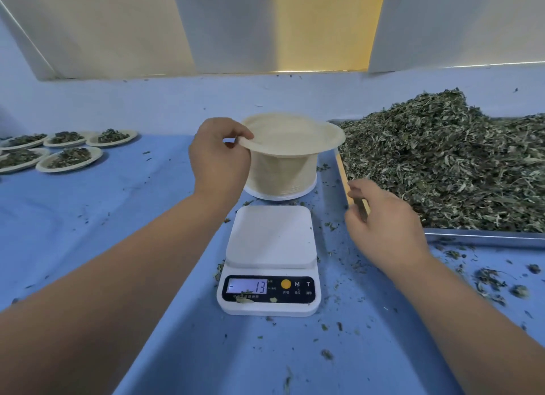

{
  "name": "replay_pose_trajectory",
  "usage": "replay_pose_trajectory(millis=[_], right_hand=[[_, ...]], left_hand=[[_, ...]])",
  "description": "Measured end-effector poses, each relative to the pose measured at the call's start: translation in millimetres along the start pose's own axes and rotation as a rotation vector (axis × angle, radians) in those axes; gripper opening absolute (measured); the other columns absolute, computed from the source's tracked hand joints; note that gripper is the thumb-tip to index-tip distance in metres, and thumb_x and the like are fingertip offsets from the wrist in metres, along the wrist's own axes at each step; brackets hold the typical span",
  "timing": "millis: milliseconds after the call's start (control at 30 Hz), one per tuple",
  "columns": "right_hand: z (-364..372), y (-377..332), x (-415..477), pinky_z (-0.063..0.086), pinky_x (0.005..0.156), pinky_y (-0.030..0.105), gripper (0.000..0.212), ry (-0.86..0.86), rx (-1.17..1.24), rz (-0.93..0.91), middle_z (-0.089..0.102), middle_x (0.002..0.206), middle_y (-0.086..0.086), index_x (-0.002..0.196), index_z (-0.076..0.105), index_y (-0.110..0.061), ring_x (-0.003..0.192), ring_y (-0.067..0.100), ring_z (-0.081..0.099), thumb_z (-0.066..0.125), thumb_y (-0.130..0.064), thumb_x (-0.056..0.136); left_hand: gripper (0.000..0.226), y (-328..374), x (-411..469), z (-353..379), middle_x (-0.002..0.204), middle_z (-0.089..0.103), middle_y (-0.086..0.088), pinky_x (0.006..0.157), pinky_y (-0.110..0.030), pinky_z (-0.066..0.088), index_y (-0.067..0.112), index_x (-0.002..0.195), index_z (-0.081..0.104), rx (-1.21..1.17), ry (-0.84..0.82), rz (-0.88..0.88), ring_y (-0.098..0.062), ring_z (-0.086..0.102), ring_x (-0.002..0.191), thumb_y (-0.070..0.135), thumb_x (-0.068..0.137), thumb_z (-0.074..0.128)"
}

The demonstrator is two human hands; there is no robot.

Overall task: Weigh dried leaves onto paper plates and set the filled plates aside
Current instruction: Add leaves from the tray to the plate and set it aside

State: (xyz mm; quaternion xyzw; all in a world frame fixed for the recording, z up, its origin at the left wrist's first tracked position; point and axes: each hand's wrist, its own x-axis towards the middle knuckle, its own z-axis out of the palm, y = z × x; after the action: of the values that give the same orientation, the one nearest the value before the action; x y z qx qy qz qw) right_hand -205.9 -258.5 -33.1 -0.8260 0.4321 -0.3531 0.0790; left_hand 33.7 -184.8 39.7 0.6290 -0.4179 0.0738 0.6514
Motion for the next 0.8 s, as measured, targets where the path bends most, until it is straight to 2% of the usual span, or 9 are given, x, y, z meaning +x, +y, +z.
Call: replay_pose_trajectory(millis=[67,167,267,333,433,533,600,700,800], right_hand=[[3,-11,-3,0.043,0.078,0.03,0.05,0.027,0.161,-0.024,0.066,0.122,-0.011,0.139,0.041,-0.031,0.099,0.014,0.06,0.058,-0.026,0.093],[9,-26,-11,0.042,0.076,0.015,0.058,0.041,0.381,-0.001,0.06,0.117,-0.03,0.138,0.034,-0.045,0.097,-0.01,0.057,0.065,-0.03,0.091],[12,-35,-15,0.043,0.073,0.002,0.054,0.031,0.496,-0.003,0.062,0.118,-0.034,0.134,0.042,-0.05,0.103,-0.01,0.06,0.068,-0.032,0.09],[12,-38,-16,0.044,0.074,0.005,0.044,0.022,0.476,-0.009,0.064,0.117,-0.034,0.13,0.052,-0.048,0.102,-0.006,0.062,0.067,-0.035,0.09],[13,-35,-17,0.04,0.068,0.004,0.023,0.031,0.402,-0.006,0.063,0.094,-0.037,0.113,0.066,-0.044,0.089,-0.007,0.06,0.068,-0.038,0.09],[13,-34,-18,0.041,0.065,0.011,0.008,0.051,0.282,-0.078,0.066,0.087,-0.02,0.096,0.07,-0.035,0.077,0.0,0.058,0.065,-0.038,0.091],[12,-33,-18,0.046,0.064,0.026,0.014,0.071,0.193,-0.136,0.064,0.084,-0.011,0.088,0.069,-0.029,0.075,0.007,0.055,0.059,-0.038,0.091],[10,-32,-18,0.041,0.062,0.024,0.024,0.047,0.09,-0.181,0.062,0.081,-0.008,0.085,0.066,-0.025,0.076,0.009,0.052,0.05,-0.042,0.089],[10,-31,-16,0.047,0.068,0.035,0.02,0.017,0.041,-0.201,0.064,0.083,-0.004,0.085,0.067,-0.019,0.081,0.017,0.057,0.056,-0.034,0.091]], left_hand=[[0.034,-3,-16,-8,0.1,0.068,0.001,0.081,-0.015,0.05,0.014,0.081,0.075,-0.147,0.008,-0.007,-0.007,0.066,0.097,-0.015,0.078,0.058],[0.036,-10,-35,-22,0.101,0.069,0.002,0.08,-0.014,0.051,0.018,0.08,0.076,-0.192,-0.011,-0.011,0.002,0.066,0.091,-0.016,0.079,0.066],[0.037,-24,-46,-33,0.101,0.069,0.003,0.081,-0.013,0.052,0.022,0.079,0.076,-0.186,-0.036,-0.056,0.004,0.067,0.09,-0.015,0.08,0.071],[0.041,-35,-51,-41,0.1,0.069,0.001,0.076,-0.011,0.053,0.024,0.078,0.076,-0.202,-0.021,-0.076,0.004,0.067,0.088,-0.017,0.08,0.071],[0.046,-49,-57,-50,0.099,0.069,-0.001,0.074,-0.009,0.052,0.024,0.079,0.076,-0.224,-0.046,-0.078,0.005,0.067,0.086,-0.022,0.077,0.07],[0.045,-57,-60,-54,0.102,0.071,-0.001,0.081,-0.008,0.05,0.023,0.083,0.076,-0.197,-0.127,-0.1,0.006,0.067,0.092,-0.022,0.076,0.072],[0.04,-59,-60,-57,0.106,0.073,0.001,0.082,-0.008,0.05,0.023,0.086,0.077,-0.197,-0.19,-0.134,0.004,0.069,0.096,-0.016,0.079,0.075],[0.037,-64,-57,-63,0.1,0.077,0.008,0.082,-0.009,0.052,0.025,0.091,0.076,-0.225,-0.244,-0.189,0.0,0.071,0.096,-0.011,0.083,0.075],[0.035,-68,-58,-62,0.095,0.078,0.012,0.079,-0.01,0.053,0.024,0.096,0.076,-0.236,-0.268,-0.275,-0.002,0.073,0.094,-0.01,0.085,0.076]])
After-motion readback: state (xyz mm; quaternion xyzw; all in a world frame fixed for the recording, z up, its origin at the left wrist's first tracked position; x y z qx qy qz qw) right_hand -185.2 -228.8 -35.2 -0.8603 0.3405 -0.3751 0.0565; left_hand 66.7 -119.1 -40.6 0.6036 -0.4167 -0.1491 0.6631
